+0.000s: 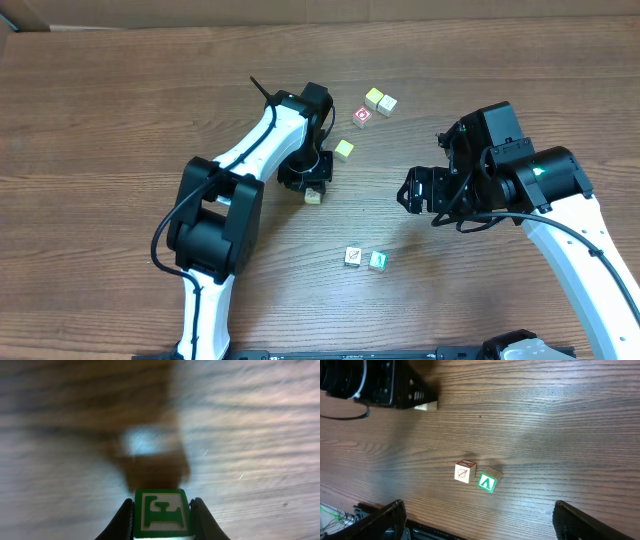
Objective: Flip 3 blocks
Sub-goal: 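Grasp the green-bordered E block with the left gripper, then carry the E block with the left gripper and place it beside the Y block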
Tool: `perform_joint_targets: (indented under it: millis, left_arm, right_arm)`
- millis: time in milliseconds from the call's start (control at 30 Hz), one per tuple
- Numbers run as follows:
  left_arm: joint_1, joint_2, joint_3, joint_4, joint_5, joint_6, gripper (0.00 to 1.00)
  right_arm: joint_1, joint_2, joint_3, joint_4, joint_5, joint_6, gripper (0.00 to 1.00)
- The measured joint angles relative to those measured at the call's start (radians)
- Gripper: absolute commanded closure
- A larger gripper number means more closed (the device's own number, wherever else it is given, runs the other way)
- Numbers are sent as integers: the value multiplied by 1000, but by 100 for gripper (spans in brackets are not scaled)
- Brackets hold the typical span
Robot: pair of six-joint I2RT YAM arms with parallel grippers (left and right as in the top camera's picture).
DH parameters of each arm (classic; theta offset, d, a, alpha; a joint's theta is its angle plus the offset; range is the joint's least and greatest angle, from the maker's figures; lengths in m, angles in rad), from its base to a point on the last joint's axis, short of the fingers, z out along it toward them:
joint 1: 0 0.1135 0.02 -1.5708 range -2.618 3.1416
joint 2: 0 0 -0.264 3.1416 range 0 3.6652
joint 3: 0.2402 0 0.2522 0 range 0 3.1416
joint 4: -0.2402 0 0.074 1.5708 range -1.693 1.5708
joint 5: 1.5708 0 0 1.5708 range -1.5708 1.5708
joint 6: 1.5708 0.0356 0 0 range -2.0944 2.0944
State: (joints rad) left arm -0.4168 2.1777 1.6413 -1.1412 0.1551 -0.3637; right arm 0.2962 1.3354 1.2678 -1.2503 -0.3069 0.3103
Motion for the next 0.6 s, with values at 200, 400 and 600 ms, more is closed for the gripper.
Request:
perform_joint_targets:
  millis: [200,400,600]
  left_arm:
    - [-23,-166,-1,-122,-107,16,81]
    - [-95,-342,-138,-59,-137,34,81]
    - [-101,-361,-460,137,-47,33,82]
  right_arm:
    - [0,0,0,-3,0,-1,7]
    - [0,0,0,-31,4,-1,10]
    - [0,0,0,-44,8,0,10]
